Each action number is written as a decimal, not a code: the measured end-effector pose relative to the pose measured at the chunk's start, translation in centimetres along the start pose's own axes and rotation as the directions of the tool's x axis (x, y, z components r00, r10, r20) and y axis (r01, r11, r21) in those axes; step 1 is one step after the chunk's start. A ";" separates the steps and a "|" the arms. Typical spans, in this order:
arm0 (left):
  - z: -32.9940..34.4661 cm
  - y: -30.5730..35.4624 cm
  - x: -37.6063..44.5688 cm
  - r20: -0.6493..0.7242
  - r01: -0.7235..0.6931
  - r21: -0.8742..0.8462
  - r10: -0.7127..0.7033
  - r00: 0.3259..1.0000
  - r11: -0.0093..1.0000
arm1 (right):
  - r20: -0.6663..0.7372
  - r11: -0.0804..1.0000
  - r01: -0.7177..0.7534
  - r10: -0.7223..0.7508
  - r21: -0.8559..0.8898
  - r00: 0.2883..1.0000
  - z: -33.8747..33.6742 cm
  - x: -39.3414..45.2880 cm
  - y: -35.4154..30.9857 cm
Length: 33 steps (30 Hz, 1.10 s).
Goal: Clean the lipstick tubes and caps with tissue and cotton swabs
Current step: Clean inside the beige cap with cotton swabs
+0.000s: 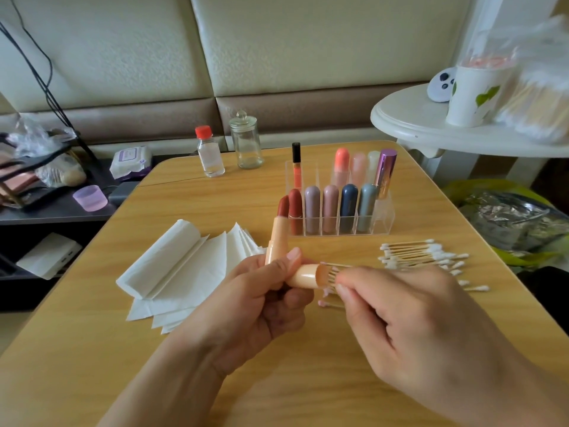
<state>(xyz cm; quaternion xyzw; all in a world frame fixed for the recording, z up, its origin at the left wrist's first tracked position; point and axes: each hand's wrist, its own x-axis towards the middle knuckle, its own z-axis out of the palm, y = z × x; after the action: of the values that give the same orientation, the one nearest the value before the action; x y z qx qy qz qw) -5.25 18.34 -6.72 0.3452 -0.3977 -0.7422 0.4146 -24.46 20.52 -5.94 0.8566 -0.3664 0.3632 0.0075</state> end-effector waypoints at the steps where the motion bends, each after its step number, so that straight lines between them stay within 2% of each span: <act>1: 0.0 0.0 0.0 0.000 -0.004 0.002 0.004 1.000 1.000 | 0.021 0.999 0.003 -0.003 0.033 1.000 -0.1 0.1 0.0; 4: 0.1 0.0 0.0 0.003 -0.006 0.018 0.006 1.000 1.000 | -0.008 0.994 -0.035 0.036 0.108 0.999 -0.3 0.6 0.1; 7: 0.0 0.1 0.0 0.008 -0.001 0.050 0.000 1.000 0.999 | -0.066 0.997 -0.065 0.068 0.052 0.995 -0.3 0.8 0.1; 10: -0.1 0.1 -0.1 0.001 -0.006 0.056 0.006 1.000 0.998 | -0.020 0.998 -0.055 0.055 0.010 0.998 -0.2 0.4 0.1; 14: -0.2 0.0 -0.1 0.026 -0.033 0.102 0.031 0.999 0.994 | 0.072 0.996 -0.014 0.007 0.087 0.997 -0.2 0.2 0.2; 17: -0.1 -0.2 0.0 0.037 -0.057 0.165 0.052 0.998 0.985 | 0.009 0.988 -0.079 0.079 0.130 0.997 -0.1 0.4 0.4; 20: -0.3 -0.1 0.0 0.022 -0.108 0.187 0.106 0.994 0.976 | -0.049 0.989 -0.122 0.127 0.081 0.991 0.1 0.6 0.4; 24: -0.6 -0.2 -0.1 0.023 -0.191 0.290 0.193 0.981 0.938 | 0.037 0.990 -0.131 0.130 0.042 0.991 0.8 0.2 0.3; 29: -0.4 -0.1 -0.1 0.084 -0.250 0.336 0.235 0.968 0.908 | -0.044 0.987 -0.151 0.153 0.059 0.987 0.3 0.9 0.3; 33: -0.3 -0.3 0.0 0.028 -0.245 0.321 0.249 0.968 0.915 | 0.035 0.988 -0.147 0.145 0.039 0.989 0.5 0.4 0.4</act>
<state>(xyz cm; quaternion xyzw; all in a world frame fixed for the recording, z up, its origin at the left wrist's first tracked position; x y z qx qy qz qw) -5.12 18.38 -7.09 0.3601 -0.5513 -0.6065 0.4456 -24.17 19.85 -6.13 0.8331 -0.4206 0.3565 -0.0427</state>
